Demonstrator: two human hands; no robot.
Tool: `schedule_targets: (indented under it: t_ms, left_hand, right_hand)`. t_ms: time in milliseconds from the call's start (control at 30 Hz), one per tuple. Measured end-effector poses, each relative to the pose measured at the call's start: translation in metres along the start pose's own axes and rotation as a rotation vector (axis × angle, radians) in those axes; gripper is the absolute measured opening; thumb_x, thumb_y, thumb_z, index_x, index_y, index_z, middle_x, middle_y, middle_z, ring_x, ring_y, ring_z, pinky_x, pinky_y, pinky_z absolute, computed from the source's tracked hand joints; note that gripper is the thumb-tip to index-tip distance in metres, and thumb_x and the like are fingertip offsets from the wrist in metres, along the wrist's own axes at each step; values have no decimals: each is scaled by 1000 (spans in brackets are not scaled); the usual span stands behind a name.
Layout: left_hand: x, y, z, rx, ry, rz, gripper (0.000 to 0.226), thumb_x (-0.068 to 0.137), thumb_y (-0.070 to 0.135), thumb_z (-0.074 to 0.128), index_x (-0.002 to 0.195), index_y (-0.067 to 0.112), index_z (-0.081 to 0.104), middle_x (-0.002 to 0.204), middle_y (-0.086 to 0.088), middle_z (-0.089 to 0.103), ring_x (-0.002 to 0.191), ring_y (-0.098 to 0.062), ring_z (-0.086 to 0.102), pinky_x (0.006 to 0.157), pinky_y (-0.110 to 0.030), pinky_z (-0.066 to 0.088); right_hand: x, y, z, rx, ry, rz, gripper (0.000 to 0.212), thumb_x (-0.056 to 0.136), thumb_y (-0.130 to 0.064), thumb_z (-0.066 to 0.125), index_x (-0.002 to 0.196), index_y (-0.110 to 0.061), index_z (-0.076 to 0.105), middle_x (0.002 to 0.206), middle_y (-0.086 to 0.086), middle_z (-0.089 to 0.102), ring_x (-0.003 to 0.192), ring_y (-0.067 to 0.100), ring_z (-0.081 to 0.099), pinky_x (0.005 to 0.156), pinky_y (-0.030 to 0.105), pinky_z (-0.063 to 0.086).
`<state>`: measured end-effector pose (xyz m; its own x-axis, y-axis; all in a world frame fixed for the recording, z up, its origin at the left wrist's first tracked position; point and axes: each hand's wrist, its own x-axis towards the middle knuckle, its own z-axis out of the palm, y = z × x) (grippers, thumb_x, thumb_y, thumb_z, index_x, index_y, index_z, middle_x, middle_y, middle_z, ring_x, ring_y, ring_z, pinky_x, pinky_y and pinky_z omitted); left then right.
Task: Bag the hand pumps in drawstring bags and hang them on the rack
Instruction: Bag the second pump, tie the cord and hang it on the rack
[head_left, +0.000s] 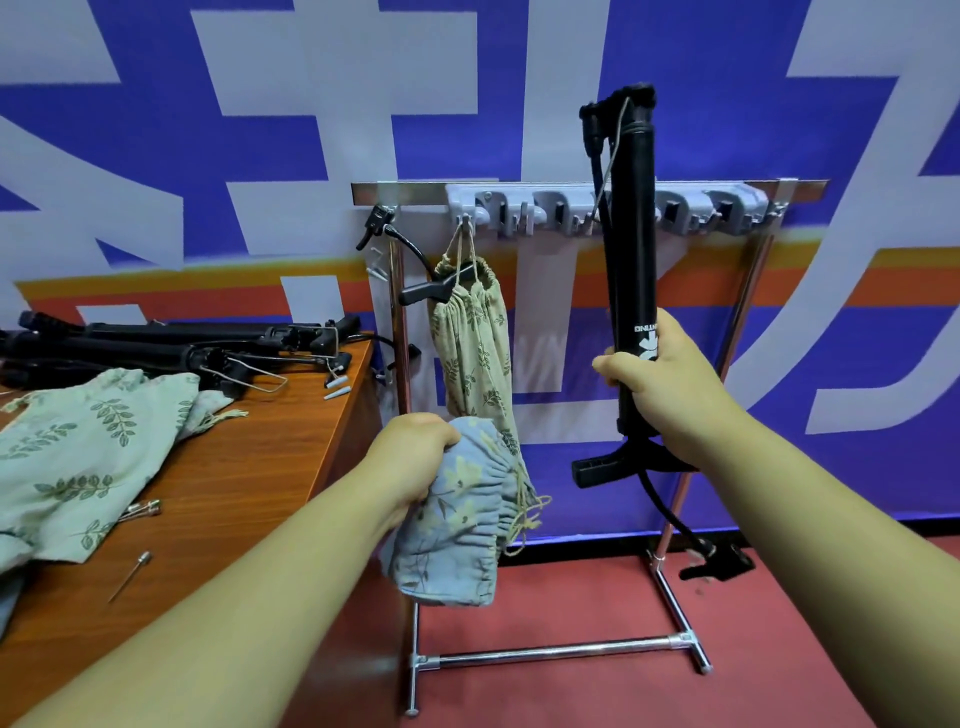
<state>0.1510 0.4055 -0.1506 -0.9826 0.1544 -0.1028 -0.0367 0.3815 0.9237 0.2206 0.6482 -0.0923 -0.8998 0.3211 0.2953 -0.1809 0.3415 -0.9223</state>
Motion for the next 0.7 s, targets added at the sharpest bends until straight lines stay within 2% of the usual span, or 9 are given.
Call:
schedule_targets:
  t_ms: [100, 133, 200, 300, 367, 433, 533, 600, 700]
  left_hand:
    - [-1, 2, 1, -152, -36, 49, 41, 94, 11, 55, 59, 24, 38, 59, 0, 29, 51, -17, 27, 48, -28, 23]
    - [-2, 3, 2, -218, -66, 48, 43, 95, 10, 54, 59, 24, 35, 59, 0, 24, 47, -16, 20, 46, -24, 18]
    - [-8, 8, 3, -344, -122, 42, 41, 98, 10, 51, 64, 25, 33, 59, 1, 21, 44, -13, 14, 43, -21, 13]
    - [-14, 14, 2, -497, -176, 36, 39, 100, 9, 47, 67, 26, 34, 57, 4, 24, 40, -8, 15, 41, -20, 9]
    - [-18, 16, 1, -548, -204, 34, 37, 101, 10, 47, 70, 26, 36, 56, 5, 26, 39, -6, 15, 39, -18, 9]
    - [-20, 17, 0, -542, -230, 42, 31, 103, 12, 46, 74, 24, 40, 57, 4, 28, 39, -5, 17, 37, -16, 10]
    - [-21, 16, 0, -471, -237, 44, 27, 104, 16, 48, 78, 20, 47, 58, 1, 31, 39, -7, 19, 36, -16, 13]
    - [-20, 13, 1, -364, -196, 26, 23, 103, 21, 53, 81, 17, 54, 59, 0, 37, 40, -9, 22, 38, -17, 15]
    - [-19, 6, 7, -129, -107, 28, 15, 97, 31, 65, 97, 16, 63, 74, -2, 64, 39, -8, 31, 43, -21, 22]
  right_hand:
    - [-8, 5, 5, -43, -91, 75, 25, 80, -21, 80, 99, -13, 66, 71, 4, 57, 64, 20, 52, 59, 35, 47]
    - [-14, 10, 9, -33, -145, 107, 27, 80, -20, 81, 93, -6, 63, 67, 6, 53, 58, 21, 49, 53, 33, 43]
    - [-26, 18, 16, -35, -249, 138, 28, 81, -20, 81, 83, -5, 57, 61, 5, 51, 52, 19, 47, 51, 30, 41]
    - [-38, 26, 21, -48, -403, 117, 28, 82, -21, 80, 88, -1, 61, 74, 9, 66, 69, 13, 60, 72, 35, 48]
    - [-41, 28, 23, -10, -432, 123, 24, 83, -14, 79, 88, 0, 60, 83, 12, 69, 76, 16, 63, 79, 36, 49]
    - [-41, 27, 24, -4, -418, 128, 20, 82, -9, 78, 83, -2, 59, 80, 16, 68, 71, 18, 61, 73, 35, 49]
    - [-40, 23, 24, 8, -384, 153, 23, 80, -6, 77, 78, -9, 54, 65, 3, 55, 60, 15, 51, 57, 25, 43]
    - [-38, 21, 25, 57, -397, 169, 25, 80, -2, 76, 76, -11, 52, 64, 0, 51, 59, 14, 48, 56, 24, 42]
    - [-37, 17, 27, 166, -402, 179, 26, 81, 3, 72, 67, -13, 57, 63, 0, 54, 60, 14, 52, 58, 24, 44]
